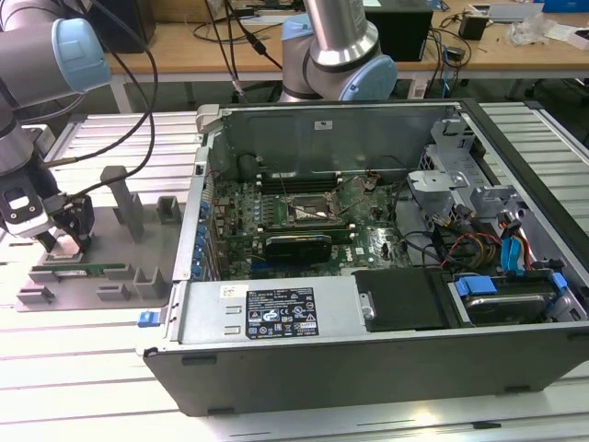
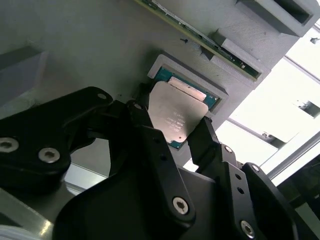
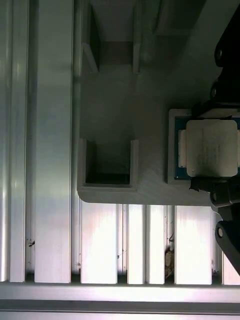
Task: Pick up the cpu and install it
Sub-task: 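Pick up the cpu and move it towards the insertion slot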
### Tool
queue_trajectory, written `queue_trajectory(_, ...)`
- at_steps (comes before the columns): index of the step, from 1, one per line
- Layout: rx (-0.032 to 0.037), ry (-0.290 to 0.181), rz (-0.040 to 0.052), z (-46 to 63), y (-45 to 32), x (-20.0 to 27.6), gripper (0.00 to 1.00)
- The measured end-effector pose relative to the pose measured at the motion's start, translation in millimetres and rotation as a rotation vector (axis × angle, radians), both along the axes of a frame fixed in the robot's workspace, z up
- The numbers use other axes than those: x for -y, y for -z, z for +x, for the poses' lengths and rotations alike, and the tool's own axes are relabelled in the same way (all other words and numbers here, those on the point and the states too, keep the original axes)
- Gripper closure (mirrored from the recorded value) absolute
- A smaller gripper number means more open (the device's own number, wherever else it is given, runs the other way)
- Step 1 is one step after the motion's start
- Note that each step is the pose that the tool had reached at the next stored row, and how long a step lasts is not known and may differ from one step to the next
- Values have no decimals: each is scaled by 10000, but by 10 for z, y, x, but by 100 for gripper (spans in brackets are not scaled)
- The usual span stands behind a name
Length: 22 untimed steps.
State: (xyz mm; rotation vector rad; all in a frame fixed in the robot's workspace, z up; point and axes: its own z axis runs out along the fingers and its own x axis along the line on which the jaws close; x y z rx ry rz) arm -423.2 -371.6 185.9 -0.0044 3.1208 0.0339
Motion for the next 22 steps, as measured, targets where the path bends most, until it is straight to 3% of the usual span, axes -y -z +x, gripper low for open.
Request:
queue_trajectory(8,2,0,1,0,-47,0,45)
queue_trajectory(13,-1,0,-1,0,7,0,45)
queue_trajectory(17,2,0,1,0,14,0,45)
queue_trajectory(18,-1,0,0,0,15,0,38)
queue_trajectory(22,2,0,1,1,4,0,38)
